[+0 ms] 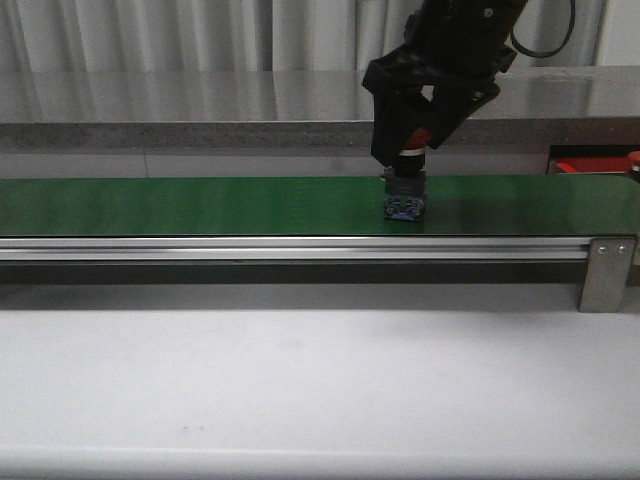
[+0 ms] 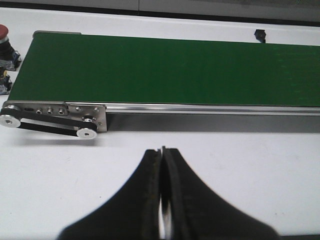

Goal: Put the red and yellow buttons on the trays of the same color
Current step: 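Close the right gripper on the red button, then lift the red button and carry it over the red tray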

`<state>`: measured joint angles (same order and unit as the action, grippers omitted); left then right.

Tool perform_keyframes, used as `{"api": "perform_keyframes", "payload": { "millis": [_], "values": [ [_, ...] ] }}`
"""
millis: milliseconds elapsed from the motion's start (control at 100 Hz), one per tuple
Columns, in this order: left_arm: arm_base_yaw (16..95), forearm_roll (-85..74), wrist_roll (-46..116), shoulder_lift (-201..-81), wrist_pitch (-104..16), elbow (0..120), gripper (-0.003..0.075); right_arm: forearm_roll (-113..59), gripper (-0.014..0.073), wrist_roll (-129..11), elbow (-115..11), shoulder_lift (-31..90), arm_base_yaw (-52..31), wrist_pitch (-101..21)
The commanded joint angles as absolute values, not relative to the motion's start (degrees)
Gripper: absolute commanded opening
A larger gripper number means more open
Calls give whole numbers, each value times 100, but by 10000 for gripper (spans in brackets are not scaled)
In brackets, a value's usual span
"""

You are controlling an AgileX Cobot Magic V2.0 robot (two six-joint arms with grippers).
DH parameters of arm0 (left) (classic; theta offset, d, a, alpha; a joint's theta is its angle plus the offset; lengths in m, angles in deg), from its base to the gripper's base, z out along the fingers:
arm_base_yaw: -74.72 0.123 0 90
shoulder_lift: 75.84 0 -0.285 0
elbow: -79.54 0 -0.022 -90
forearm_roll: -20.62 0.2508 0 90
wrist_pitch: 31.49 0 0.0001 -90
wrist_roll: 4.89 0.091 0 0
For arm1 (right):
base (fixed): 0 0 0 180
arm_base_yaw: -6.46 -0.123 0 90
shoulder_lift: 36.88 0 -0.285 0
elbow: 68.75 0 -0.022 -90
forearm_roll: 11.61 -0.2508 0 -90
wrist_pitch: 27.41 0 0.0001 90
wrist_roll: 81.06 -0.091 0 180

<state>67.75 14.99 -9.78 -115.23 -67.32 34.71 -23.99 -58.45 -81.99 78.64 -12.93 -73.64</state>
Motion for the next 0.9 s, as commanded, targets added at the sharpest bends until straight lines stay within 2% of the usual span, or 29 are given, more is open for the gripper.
{"api": "perform_keyframes", "payload": {
  "millis": [0,100,190,520,890],
  "values": [
    [6771,1470,-1042,-11514,-6336,3618,-20,-2486,311,-5857,-8392,7569,-1301,-7108],
    [6771,1470,-1042,-11514,-6336,3618,-20,-2486,185,-5860,-8392,7569,-1301,-7151],
    [6771,1470,-1042,-11514,-6336,3618,-20,-2481,132,-5937,-8392,7549,-1296,-7145],
    [6771,1470,-1042,-11514,-6336,3618,-20,-978,129,-8157,-8392,6994,-932,-7201],
    [6771,1470,-1042,-11514,-6336,3618,-20,-863,129,-8381,-8381,6756,480,-7523]
  ]
}}
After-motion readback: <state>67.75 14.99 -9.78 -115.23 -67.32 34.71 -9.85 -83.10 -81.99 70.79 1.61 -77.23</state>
